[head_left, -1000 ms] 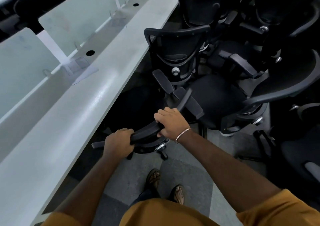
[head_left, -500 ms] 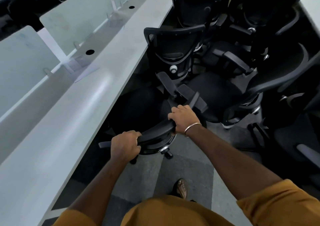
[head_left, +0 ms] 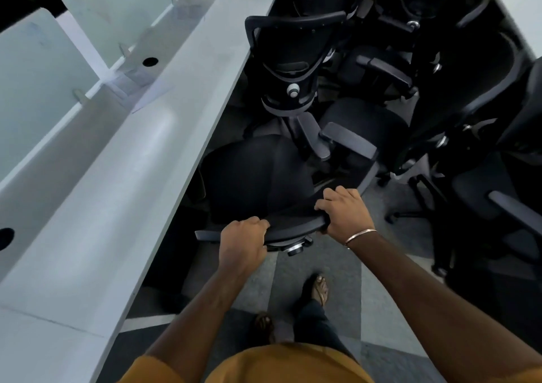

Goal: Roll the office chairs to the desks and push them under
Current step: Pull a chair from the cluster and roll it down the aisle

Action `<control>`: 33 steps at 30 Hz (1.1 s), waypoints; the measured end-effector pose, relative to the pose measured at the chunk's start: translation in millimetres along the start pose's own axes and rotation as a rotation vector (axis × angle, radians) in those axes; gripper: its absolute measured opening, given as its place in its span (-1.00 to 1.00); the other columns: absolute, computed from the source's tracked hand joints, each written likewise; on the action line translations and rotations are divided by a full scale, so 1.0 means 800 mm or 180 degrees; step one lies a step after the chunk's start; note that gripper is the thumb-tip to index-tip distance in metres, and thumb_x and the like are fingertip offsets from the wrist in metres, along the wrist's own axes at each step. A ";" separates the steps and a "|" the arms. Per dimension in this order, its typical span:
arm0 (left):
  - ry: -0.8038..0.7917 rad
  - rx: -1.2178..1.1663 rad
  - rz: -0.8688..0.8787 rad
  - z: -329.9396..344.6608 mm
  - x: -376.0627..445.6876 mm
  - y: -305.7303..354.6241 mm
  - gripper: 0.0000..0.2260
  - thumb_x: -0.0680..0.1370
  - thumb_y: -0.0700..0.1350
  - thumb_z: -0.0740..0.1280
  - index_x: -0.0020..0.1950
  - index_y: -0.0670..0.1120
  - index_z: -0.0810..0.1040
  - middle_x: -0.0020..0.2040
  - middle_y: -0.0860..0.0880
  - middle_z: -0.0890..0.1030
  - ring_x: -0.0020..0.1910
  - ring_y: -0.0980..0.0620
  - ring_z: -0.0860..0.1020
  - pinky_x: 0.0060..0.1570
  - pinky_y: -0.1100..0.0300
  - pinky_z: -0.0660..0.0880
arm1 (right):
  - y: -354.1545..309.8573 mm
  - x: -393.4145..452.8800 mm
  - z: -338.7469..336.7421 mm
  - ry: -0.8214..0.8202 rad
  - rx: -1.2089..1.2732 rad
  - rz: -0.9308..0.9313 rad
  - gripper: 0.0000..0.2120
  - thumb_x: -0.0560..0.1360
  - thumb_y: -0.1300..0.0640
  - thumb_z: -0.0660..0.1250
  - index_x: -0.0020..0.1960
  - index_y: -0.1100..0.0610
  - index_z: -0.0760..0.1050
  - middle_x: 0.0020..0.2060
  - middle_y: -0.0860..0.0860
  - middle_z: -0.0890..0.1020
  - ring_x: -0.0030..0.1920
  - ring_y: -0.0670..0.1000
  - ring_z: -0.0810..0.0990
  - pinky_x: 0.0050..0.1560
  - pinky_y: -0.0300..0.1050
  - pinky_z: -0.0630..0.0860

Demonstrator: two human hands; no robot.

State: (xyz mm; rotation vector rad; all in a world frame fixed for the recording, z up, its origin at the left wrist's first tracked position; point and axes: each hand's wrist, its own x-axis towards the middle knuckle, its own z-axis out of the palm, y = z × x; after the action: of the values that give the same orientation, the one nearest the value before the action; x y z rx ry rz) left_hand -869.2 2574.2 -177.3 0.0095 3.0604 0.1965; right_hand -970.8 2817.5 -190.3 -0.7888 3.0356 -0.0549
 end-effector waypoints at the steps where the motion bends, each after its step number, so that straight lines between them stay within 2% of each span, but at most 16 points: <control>1: -0.0045 0.0006 0.0023 0.001 -0.008 0.004 -0.63 0.47 -0.03 0.47 0.28 0.13 0.62 -0.02 0.12 0.62 -0.11 0.06 0.60 -0.19 0.21 0.33 | 0.000 -0.012 0.001 0.0041 0.0001 0.0011 -0.66 0.21 0.10 0.58 -0.03 -0.08 0.67 -0.19 -0.13 0.41 -0.10 0.02 0.44 -0.02 -0.02 0.40; 5: -0.0109 0.0007 0.0169 0.002 -0.036 0.020 -0.65 0.37 -0.06 0.52 0.14 0.12 0.68 -0.13 0.13 0.62 -0.24 0.10 0.57 -0.26 0.23 0.27 | 0.003 -0.056 0.001 0.0081 0.0074 0.0059 -0.70 0.26 0.04 0.53 -0.01 -0.11 0.66 -0.18 -0.14 0.41 -0.11 0.01 0.42 -0.04 -0.03 0.35; 10: -0.0023 0.0097 0.0265 -0.001 -0.038 0.043 -0.71 0.48 -0.05 0.41 0.19 0.11 0.63 -0.06 0.11 0.61 -0.15 0.08 0.58 -0.19 0.21 0.31 | 0.021 -0.078 -0.009 0.0044 0.0228 0.0149 -0.64 0.27 -0.12 0.55 0.05 -0.10 0.65 -0.09 -0.10 0.46 -0.05 0.03 0.45 0.01 0.02 0.39; 13: -0.0091 0.0096 0.0233 -0.007 -0.035 0.054 -0.71 0.48 -0.04 0.41 0.20 0.12 0.62 -0.03 0.11 0.61 -0.11 0.07 0.59 -0.15 0.18 0.42 | 0.027 -0.076 -0.014 -0.0021 0.0304 0.0199 -0.58 0.23 -0.08 0.56 0.08 -0.10 0.66 -0.03 -0.12 0.55 0.01 0.05 0.50 0.08 0.06 0.42; 17: -0.0180 0.0132 -0.0034 -0.003 -0.049 0.061 -0.68 0.48 -0.03 0.43 0.22 0.16 0.61 -0.01 0.13 0.62 -0.04 0.07 0.60 -0.03 0.13 0.52 | 0.019 -0.082 -0.015 -0.0239 0.0298 0.0142 -0.49 0.21 -0.04 0.57 0.16 -0.11 0.70 -0.06 -0.06 0.58 0.01 0.12 0.53 0.10 0.05 0.37; 21: -0.0169 0.0063 -0.0146 0.017 -0.107 0.077 -0.62 0.50 -0.07 0.41 0.31 0.18 0.62 0.06 0.13 0.66 0.03 0.02 0.63 -0.02 0.11 0.54 | 0.004 -0.139 0.002 -0.0094 0.0262 0.0037 -0.48 0.22 0.11 0.52 0.18 -0.10 0.70 -0.08 -0.08 0.59 -0.02 0.09 0.50 0.06 0.02 0.33; 23: -0.0134 0.0038 -0.0178 0.031 -0.146 0.092 -0.55 0.43 -0.10 0.47 0.31 0.16 0.64 0.04 0.13 0.67 -0.04 0.00 0.64 -0.09 0.12 0.51 | 0.004 -0.186 0.016 0.0072 0.0382 -0.0049 -0.46 0.20 0.14 0.52 0.19 -0.08 0.70 -0.05 -0.12 0.60 -0.03 0.06 0.47 0.03 -0.01 0.32; 26: -0.0208 0.0104 -0.0175 0.052 -0.192 0.109 -0.48 0.19 -0.15 0.60 0.14 0.14 0.74 -0.16 0.16 0.66 -0.32 0.04 0.58 -0.33 0.22 0.40 | 0.004 -0.238 0.029 0.0110 0.0468 -0.0124 -0.43 0.23 0.17 0.49 0.24 -0.06 0.67 0.02 -0.14 0.61 -0.02 0.04 0.45 0.03 -0.05 0.25; 28: -0.0072 0.0199 -0.0166 0.054 -0.199 0.121 -0.48 0.12 -0.14 0.62 0.06 0.13 0.76 -0.21 0.16 0.66 -0.35 0.06 0.59 -0.35 0.23 0.41 | 0.013 -0.247 0.025 0.0147 0.0428 -0.0089 -0.44 0.24 0.15 0.52 0.23 -0.08 0.68 0.01 -0.17 0.60 -0.03 0.02 0.45 0.04 -0.08 0.22; 30: -0.0045 0.0155 -0.0193 0.048 -0.200 0.132 -0.53 0.16 -0.08 0.62 0.06 0.13 0.75 -0.19 0.16 0.66 -0.29 0.07 0.63 -0.28 0.20 0.49 | 0.021 -0.246 0.017 0.0147 0.0457 -0.0139 -0.49 0.27 0.12 0.53 0.22 -0.09 0.68 0.00 -0.17 0.60 -0.02 0.01 0.47 0.07 -0.08 0.23; 33: -0.0072 0.0171 -0.0209 0.034 -0.200 0.142 -0.62 0.33 0.02 0.54 0.14 0.15 0.69 -0.11 0.15 0.67 -0.17 0.04 0.65 -0.19 0.15 0.53 | 0.026 -0.240 -0.004 0.0068 0.0465 -0.0100 -0.55 0.30 0.09 0.50 0.18 -0.09 0.69 -0.04 -0.13 0.61 -0.01 0.04 0.50 0.10 -0.02 0.32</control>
State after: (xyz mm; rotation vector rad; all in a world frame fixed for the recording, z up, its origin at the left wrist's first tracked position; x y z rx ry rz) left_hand -707.6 2688.3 -177.5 -0.0848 3.0371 0.1096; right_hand -813.4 2929.0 -188.8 -0.8291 2.9959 -0.2831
